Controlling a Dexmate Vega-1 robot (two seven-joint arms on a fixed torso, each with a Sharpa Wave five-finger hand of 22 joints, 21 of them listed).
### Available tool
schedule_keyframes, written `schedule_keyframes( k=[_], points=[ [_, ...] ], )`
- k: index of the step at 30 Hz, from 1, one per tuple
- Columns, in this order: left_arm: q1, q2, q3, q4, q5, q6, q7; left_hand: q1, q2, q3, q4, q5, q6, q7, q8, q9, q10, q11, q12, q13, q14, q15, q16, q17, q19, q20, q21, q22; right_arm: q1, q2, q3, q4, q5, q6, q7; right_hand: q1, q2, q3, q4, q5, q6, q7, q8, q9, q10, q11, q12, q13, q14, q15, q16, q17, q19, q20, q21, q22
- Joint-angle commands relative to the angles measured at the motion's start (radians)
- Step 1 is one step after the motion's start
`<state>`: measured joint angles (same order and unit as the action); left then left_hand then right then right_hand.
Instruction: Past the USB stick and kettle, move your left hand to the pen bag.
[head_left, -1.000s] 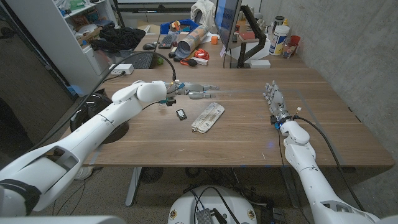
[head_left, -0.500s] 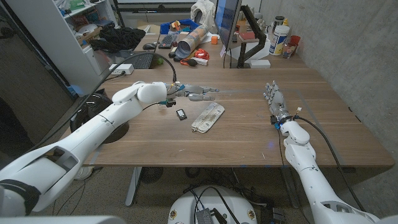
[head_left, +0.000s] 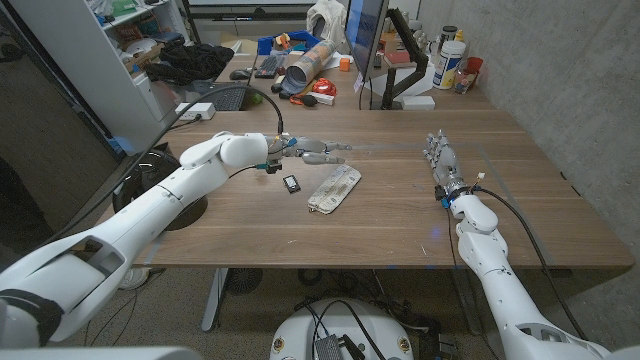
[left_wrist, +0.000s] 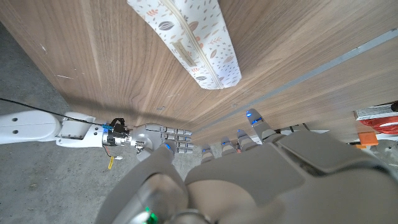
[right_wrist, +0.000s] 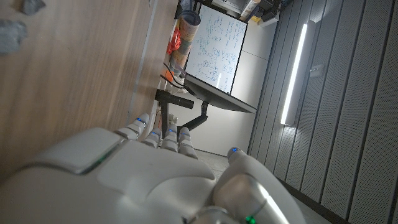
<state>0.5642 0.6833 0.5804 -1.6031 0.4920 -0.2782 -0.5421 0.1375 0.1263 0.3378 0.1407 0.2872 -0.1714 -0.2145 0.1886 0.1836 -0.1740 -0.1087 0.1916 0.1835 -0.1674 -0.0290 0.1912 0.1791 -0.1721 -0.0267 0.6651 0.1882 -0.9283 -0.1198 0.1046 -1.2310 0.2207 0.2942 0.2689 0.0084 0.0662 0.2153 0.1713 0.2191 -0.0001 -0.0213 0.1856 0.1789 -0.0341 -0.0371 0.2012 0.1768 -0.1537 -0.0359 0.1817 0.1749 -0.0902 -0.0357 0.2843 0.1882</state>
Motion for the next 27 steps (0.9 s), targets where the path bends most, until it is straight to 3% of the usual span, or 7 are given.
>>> schedule_keyframes(
  k=[1, 27],
  points=[
    [0.005, 0.006, 0.002, -0.012, 0.012, 0.010, -0.009, 0.012, 0.001, 0.002, 0.001, -0.004, -0.062, -0.007, 0.008, 0.005, -0.143, -0.001, 0.006, 0.003, -0.228, -0.024, 0.004, 0.003, -0.291, -0.003, -0.002, 0.004, 0.000, 0.000, -0.003, 0.000, 0.000, 0.002, 0.002, 0.004, 0.078, -0.005, 0.001, 0.003, -0.003, -0.006, 0.003, 0.003, -0.002, -0.003, 0.000, 0.004, -0.003, -0.024, 0.000, 0.001, 0.006, -0.032, 0.000, 0.004],
    [0.002, 0.003, 0.013, -0.007, 0.022, 0.016, -0.023, 0.018, 0.000, 0.001, -0.001, -0.005, -0.052, -0.007, 0.010, 0.006, -0.142, -0.003, 0.006, 0.003, -0.229, -0.022, 0.004, 0.003, -0.292, -0.001, -0.006, 0.004, 0.004, -0.001, -0.002, 0.014, 0.002, 0.008, 0.004, 0.003, 0.080, -0.005, 0.002, 0.003, -0.004, -0.007, 0.003, 0.003, -0.002, -0.006, 0.000, 0.004, -0.004, -0.025, 0.000, 0.001, 0.007, -0.033, -0.003, 0.005]
  ],
)
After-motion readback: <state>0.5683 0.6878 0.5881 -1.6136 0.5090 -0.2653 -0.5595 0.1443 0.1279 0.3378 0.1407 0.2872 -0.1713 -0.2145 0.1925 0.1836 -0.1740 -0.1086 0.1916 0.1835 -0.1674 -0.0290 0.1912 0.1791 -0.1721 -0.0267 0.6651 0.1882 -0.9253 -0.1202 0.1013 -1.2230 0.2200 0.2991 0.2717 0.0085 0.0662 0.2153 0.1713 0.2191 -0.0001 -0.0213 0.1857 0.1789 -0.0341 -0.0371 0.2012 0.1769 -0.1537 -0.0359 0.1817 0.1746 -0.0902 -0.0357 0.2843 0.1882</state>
